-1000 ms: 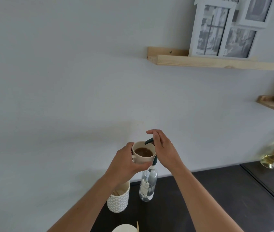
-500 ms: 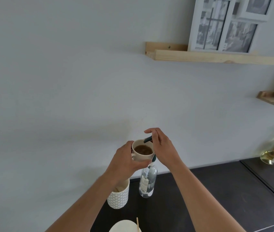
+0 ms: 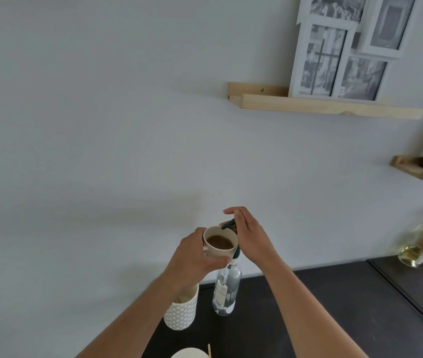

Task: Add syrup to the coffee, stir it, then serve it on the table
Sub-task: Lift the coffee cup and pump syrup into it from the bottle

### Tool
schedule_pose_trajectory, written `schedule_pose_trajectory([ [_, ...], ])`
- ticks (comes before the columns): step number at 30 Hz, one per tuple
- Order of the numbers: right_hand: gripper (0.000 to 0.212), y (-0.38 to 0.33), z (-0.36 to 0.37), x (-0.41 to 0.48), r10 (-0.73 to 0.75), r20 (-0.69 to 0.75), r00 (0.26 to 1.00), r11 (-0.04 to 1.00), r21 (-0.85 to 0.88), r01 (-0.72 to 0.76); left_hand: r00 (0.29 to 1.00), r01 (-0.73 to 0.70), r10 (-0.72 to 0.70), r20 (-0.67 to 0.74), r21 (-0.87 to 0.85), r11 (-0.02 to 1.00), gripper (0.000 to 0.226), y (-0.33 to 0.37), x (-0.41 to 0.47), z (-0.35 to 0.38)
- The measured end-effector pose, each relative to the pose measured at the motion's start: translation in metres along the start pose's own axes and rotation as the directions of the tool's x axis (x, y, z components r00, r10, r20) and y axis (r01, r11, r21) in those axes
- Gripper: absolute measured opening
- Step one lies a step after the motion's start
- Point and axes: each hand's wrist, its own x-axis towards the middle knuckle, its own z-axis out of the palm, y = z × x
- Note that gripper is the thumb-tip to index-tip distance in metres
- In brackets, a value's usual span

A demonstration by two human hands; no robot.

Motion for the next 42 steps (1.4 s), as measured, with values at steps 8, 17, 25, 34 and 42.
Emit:
schedule_pose_trajectory([
  [8,0.036,-0.002,-0.004,0.002,-0.021,0.028,0.999,0.999,0.03,0.02,1.0,-0.019,0.019,-0.024,0.027,0.999,0.056,-0.007,-0.002,0.002],
  [17,0.035,0.0,-0.005,-0.002,-0.053,0.009,0.999,0.997,0.06,0.052,0.999,-0.001,-0.001,-0.033,-0.057,0.998,0.054,0.001,-0.004,-0.004],
  [25,0.035,-0.004,-0.004,-0.008,-0.055,-0.021,0.998,0.996,0.071,0.056,0.999,-0.018,0.015,-0.047,-0.066,0.998,0.067,0.003,-0.002,-0.007],
  [34,0.034,0.002,-0.004,-0.009,-0.086,-0.015,0.996,0.996,0.028,0.087,1.0,0.01,-0.012,-0.024,-0.076,0.997,0.069,0.0,-0.001,-0.007],
  [42,0.034,0.0,-0.004,-0.011,-0.077,-0.011,0.997,0.997,0.023,0.078,1.0,0.011,-0.012,-0.021,-0.071,0.997,0.071,-0.002,-0.001,-0.006],
])
